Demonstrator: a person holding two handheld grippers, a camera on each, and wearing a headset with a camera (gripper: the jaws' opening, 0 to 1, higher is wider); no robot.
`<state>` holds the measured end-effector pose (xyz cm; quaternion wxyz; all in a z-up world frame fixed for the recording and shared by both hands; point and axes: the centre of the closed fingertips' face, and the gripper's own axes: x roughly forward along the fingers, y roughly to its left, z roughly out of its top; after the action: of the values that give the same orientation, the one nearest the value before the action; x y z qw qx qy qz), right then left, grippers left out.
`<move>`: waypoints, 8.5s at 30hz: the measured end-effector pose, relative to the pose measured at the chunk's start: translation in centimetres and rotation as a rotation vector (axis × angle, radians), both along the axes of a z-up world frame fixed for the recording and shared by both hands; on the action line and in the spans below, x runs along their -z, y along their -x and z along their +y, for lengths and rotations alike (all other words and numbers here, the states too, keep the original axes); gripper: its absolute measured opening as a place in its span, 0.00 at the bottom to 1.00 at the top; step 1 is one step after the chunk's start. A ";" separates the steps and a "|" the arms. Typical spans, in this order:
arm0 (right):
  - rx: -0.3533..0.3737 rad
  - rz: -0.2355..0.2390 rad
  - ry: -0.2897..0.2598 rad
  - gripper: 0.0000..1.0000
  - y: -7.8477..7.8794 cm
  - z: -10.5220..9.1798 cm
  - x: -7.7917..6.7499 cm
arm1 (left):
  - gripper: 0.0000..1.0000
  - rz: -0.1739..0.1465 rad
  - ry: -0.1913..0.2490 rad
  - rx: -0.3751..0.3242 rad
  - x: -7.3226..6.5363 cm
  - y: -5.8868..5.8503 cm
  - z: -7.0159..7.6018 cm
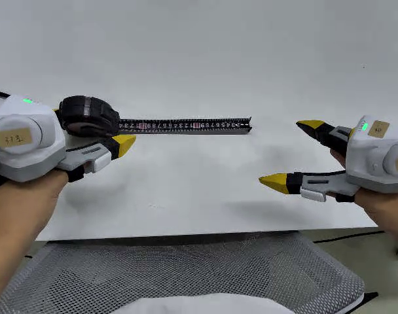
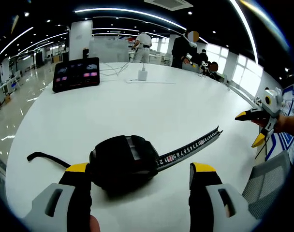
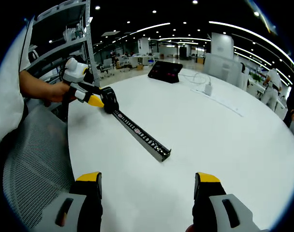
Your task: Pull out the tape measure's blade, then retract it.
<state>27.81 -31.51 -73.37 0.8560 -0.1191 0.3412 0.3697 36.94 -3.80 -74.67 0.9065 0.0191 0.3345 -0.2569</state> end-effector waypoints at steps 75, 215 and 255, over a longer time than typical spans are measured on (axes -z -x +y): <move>-0.462 0.050 0.134 0.22 -6.3 2.5 5.0 | 0.60 0.027 0.014 -0.241 1.1 -2.1 1.5; -0.557 -0.015 -0.066 0.10 -8.3 18.7 4.6 | 0.57 0.098 0.119 -0.268 1.0 -2.2 2.0; -0.571 -0.013 -0.115 0.11 -8.8 24.2 4.8 | 0.57 0.097 0.123 -0.269 1.1 -2.2 2.1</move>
<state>36.57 -7.27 -78.18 0.7248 -0.1640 0.2669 0.6136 39.17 -1.69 -75.79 0.9150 -0.0942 0.3609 -0.1536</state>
